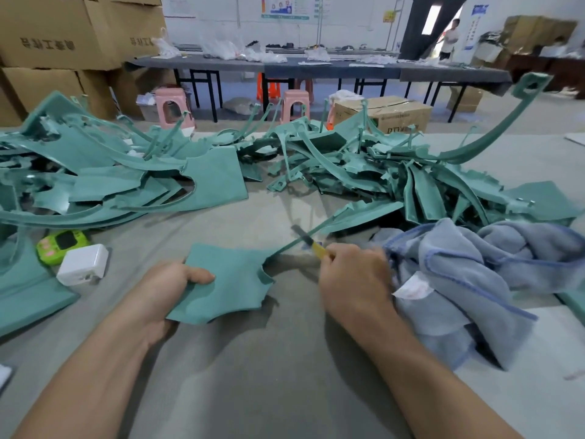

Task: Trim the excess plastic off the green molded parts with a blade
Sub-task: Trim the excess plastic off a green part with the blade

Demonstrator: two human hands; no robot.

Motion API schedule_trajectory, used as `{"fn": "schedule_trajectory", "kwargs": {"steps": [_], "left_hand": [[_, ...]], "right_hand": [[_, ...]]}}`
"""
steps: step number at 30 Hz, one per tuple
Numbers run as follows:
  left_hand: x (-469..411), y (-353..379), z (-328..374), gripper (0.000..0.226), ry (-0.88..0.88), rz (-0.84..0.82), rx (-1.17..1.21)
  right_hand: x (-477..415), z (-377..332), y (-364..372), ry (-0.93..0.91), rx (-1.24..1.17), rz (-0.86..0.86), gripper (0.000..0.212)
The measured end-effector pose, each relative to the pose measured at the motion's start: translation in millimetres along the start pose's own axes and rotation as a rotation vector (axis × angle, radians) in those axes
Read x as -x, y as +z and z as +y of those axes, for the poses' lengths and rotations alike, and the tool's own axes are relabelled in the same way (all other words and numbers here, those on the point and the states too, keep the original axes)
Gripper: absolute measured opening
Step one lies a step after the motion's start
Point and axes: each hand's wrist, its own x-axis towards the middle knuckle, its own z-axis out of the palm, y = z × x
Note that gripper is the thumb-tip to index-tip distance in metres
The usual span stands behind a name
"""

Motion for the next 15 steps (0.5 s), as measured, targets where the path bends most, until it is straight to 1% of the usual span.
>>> {"fn": "schedule_trajectory", "kwargs": {"steps": [1, 2, 3, 5, 6, 7, 8, 10, 11, 12, 14, 15], "left_hand": [[0, 0, 0, 0.022, 0.002, 0.003, -0.002], [1, 1, 1, 0.020, 0.004, 0.009, -0.003], [1, 2, 1, 0.018, 0.007, 0.017, -0.006], [0, 3, 0, 0.017, 0.012, 0.024, -0.014], [-1, 4, -1, 0.017, 0.014, 0.027, -0.017], [-2, 3, -2, 0.018, 0.014, 0.031, -0.018], [-2, 3, -2, 0.019, 0.012, 0.032, -0.017], [-3, 3, -2, 0.019, 0.010, 0.028, -0.012], [-4, 3, -2, 0.020, 0.012, 0.025, -0.014], [-4, 2, -2, 0.020, 0.013, 0.026, -0.016], [-5, 3, -3, 0.020, 0.015, 0.031, -0.014], [-6, 3, -4, 0.020, 0.019, 0.034, -0.014]], "right_hand": [[-7, 7, -3, 0.113, -0.002, 0.031, 0.023], [-8, 11, -4, 0.143, -0.015, 0.056, 0.022], [-4, 11, -3, 0.097, -0.036, 0.057, 0.021], [13, -5, 1, -0.112, -0.080, -0.035, 0.022], [19, -10, 5, -0.196, -0.070, -0.049, 0.025], [19, -12, 5, -0.206, -0.054, -0.032, 0.026], [11, -10, 4, -0.144, -0.018, -0.008, 0.025], [-10, 6, 1, 0.085, -0.015, 0.045, 0.022], [-11, 11, 0, 0.125, -0.038, 0.071, 0.022], [-8, 11, 2, 0.091, -0.068, 0.067, 0.023], [8, -2, 8, -0.096, -0.117, -0.039, 0.022], [18, -8, 11, -0.175, -0.101, -0.080, 0.021]]}}
